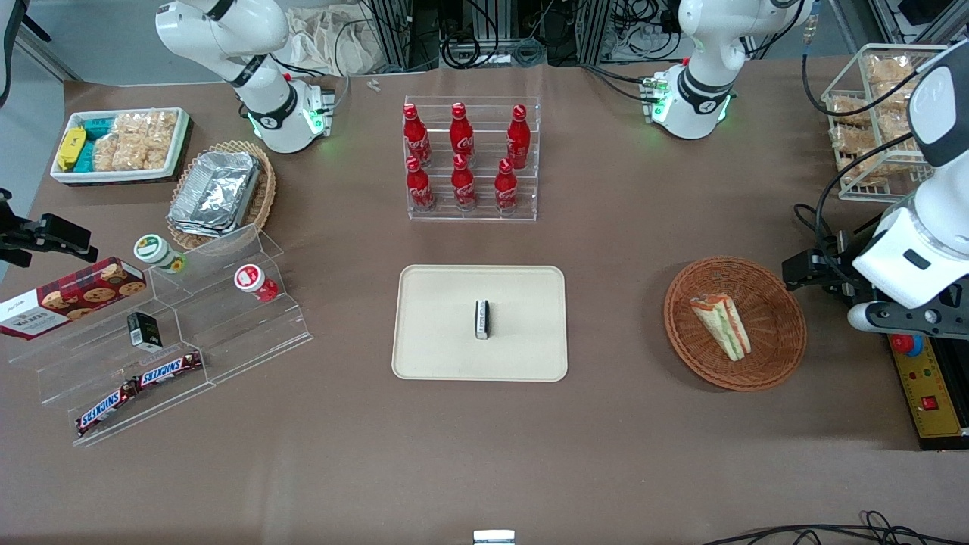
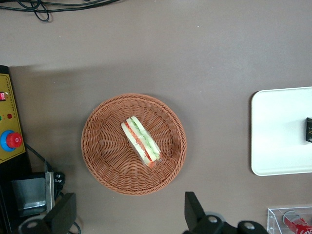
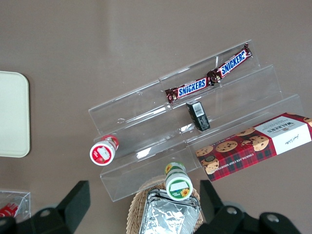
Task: Place sandwich from basket to tray
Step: 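Move the left gripper over the wicker basket toward the sandwich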
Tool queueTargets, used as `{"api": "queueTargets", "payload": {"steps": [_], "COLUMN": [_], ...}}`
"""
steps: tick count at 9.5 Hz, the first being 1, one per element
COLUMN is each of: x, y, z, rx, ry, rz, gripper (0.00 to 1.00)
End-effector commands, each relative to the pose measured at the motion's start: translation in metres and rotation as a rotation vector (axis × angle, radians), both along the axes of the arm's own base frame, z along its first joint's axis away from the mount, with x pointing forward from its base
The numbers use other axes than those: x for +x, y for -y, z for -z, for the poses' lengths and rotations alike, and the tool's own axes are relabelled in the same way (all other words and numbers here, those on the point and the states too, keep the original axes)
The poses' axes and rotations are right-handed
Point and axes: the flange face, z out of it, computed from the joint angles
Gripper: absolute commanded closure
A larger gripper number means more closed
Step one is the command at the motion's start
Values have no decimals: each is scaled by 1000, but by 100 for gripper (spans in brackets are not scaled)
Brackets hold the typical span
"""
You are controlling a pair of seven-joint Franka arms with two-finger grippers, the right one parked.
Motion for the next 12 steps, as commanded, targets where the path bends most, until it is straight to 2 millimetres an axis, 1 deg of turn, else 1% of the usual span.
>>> {"api": "queueTargets", "payload": {"steps": [1, 5, 6, 7, 9, 12], "x": [-3, -3, -4, -4, -6, -17], "y": [-2, -3, -12, -17, -17, -14], "z": [-10, -6, 1, 15, 51, 144], "rx": [-10, -14, -2, 5, 14, 19], "ry": [6, -6, -23, -51, -84, -68], "rz": [0, -8, -15, -27, -29, -100], "gripper": [0, 0, 0, 1, 1, 2]}}
